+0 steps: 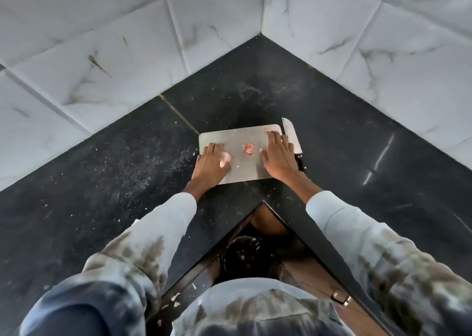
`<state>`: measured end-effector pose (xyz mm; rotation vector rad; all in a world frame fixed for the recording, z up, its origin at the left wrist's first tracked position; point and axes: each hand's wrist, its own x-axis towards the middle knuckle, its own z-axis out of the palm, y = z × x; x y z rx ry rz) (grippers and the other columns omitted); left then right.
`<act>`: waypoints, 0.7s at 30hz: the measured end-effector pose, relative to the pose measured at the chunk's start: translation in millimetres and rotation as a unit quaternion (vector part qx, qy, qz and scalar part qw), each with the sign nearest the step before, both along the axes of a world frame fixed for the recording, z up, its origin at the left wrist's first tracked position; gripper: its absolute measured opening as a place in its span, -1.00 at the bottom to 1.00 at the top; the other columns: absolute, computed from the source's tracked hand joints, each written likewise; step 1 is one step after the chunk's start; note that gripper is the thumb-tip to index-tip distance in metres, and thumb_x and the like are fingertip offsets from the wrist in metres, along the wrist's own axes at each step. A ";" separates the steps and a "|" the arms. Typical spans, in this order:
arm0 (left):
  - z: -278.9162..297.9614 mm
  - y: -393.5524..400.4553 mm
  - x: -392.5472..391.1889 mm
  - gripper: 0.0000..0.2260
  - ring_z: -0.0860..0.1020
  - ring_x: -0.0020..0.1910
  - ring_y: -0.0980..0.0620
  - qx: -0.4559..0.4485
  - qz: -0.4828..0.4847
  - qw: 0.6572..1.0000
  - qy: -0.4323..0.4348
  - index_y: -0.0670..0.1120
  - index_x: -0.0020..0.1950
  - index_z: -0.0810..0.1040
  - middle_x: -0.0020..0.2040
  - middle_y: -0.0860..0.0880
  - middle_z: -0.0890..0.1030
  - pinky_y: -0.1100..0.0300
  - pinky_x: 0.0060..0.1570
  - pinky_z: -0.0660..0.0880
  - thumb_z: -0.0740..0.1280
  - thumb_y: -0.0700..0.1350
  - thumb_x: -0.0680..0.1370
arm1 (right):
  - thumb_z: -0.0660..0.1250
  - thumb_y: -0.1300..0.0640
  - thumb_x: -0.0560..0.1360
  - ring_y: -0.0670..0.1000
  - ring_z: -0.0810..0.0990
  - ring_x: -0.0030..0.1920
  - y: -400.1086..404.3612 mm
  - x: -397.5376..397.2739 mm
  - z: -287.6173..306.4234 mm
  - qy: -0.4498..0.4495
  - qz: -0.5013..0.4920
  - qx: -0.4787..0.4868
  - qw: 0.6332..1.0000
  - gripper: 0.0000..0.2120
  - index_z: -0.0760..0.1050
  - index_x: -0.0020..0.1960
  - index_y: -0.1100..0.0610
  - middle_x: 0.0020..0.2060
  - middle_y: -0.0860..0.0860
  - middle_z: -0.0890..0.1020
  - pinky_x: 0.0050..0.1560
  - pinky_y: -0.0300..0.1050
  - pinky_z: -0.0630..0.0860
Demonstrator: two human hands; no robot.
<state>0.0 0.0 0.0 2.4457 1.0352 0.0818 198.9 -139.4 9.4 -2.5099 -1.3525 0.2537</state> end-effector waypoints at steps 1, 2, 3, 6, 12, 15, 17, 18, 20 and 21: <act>-1.8 2.8 -3.3 -0.40 0.43 0.48 -0.15 -0.012 0.001 1.000 -0.009 -0.02 0.59 0.33 0.52 -0.05 0.42 -0.19 0.44 0.45 0.41 0.13 0.61 | 0.29 0.01 0.66 0.21 0.33 0.47 0.7 -3.0 -0.8 0.006 -0.022 0.002 1.000 -0.48 0.25 0.55 0.13 0.48 0.10 0.37 0.44 0.24 0.37; 0.5 4.8 -6.2 -0.38 0.44 0.48 -0.14 -0.027 0.010 1.000 -0.012 -0.02 0.59 0.33 0.52 -0.05 0.42 -0.18 0.42 0.48 0.45 0.11 0.59 | 0.31 0.03 0.65 0.21 0.35 0.44 -0.2 -4.1 -0.7 0.015 -0.052 0.007 0.998 -0.50 0.28 0.52 0.13 0.45 0.10 0.38 0.41 0.24 0.39; -1.2 6.1 -9.0 -0.36 0.44 0.48 -0.14 -0.035 0.008 0.999 -0.012 -0.02 0.59 0.34 0.52 -0.04 0.42 -0.19 0.41 0.50 0.48 0.08 0.58 | 0.32 0.05 0.64 0.21 0.36 0.42 -3.4 -4.6 -4.1 0.010 -0.072 0.006 0.997 -0.53 0.30 0.50 0.13 0.43 0.11 0.39 0.39 0.23 0.40; -4.9 8.9 -13.2 -0.35 0.43 0.49 -0.14 -0.034 -0.012 0.999 0.004 -0.01 0.59 0.35 0.53 -0.05 0.41 -0.21 0.40 0.51 0.52 0.04 0.56 | 0.35 0.10 0.62 0.20 0.38 0.39 -19.3 -4.4 -15.3 -0.018 -0.124 -0.011 0.992 -0.58 0.36 0.44 0.12 0.38 0.11 0.41 0.38 0.20 0.40; -11.1 19.2 -8.7 -0.49 0.45 0.45 -0.17 -0.016 -0.051 0.999 0.001 0.03 0.53 0.46 0.50 -0.09 0.41 -0.19 0.36 0.55 0.49 0.02 0.61 | 0.35 0.15 0.59 0.17 0.39 0.31 -44.4 -2.5 -23.8 0.001 -0.294 0.043 0.955 -0.62 0.38 0.38 0.12 0.31 0.08 0.42 0.32 0.15 0.40; -12.0 19.4 -6.7 -0.56 0.44 0.45 -0.17 -0.001 -0.059 0.998 -0.008 0.02 0.47 0.50 0.48 -0.10 0.44 -0.19 0.44 0.45 0.46 0.06 0.61 | 0.39 0.08 0.60 0.20 0.38 0.37 -54.6 -0.4 -26.1 0.027 -0.354 0.034 0.934 -0.58 0.36 0.39 0.12 0.34 0.10 0.42 0.38 0.19 0.37; -11.7 17.2 -4.2 -0.57 0.44 0.43 -0.15 -0.003 -0.061 0.998 -0.029 0.00 0.42 0.50 0.45 -0.08 0.48 -0.16 0.45 0.41 0.47 0.07 0.60 | 0.38 0.03 0.61 0.20 0.37 0.39 -61.1 3.8 -29.7 0.040 -0.366 0.024 0.930 -0.55 0.35 0.42 0.13 0.35 0.10 0.43 0.40 0.20 0.35; -11.0 15.8 -2.3 -0.56 0.45 0.42 -0.14 -0.006 -0.063 0.997 -0.036 -0.01 0.40 0.49 0.44 -0.07 0.50 -0.15 0.44 0.41 0.48 0.07 0.58 | 0.38 0.02 0.62 0.20 0.37 0.40 -63.1 5.5 -30.7 0.044 -0.365 0.020 0.930 -0.54 0.34 0.44 0.14 0.36 0.11 0.43 0.40 0.21 0.34; -6.8 14.2 3.3 -0.54 0.47 0.41 -0.12 -0.020 -0.050 0.998 -0.046 0.00 0.40 0.46 0.44 -0.05 0.52 -0.13 0.46 0.42 0.50 0.08 0.57 | 0.37 -0.01 0.63 0.20 0.38 0.39 -64.2 12.3 -32.3 0.054 -0.356 0.015 0.933 -0.55 0.35 0.43 0.14 0.35 0.10 0.44 0.39 0.21 0.34; -4.0 13.0 6.4 -0.53 0.48 0.41 -0.12 -0.029 -0.034 0.998 -0.049 0.00 0.41 0.45 0.44 -0.06 0.52 -0.13 0.47 0.43 0.50 0.08 0.57 | 0.37 -0.02 0.63 0.20 0.39 0.38 -63.7 16.0 -32.7 0.057 -0.350 0.013 0.935 -0.57 0.37 0.41 0.13 0.34 0.10 0.45 0.38 0.21 0.35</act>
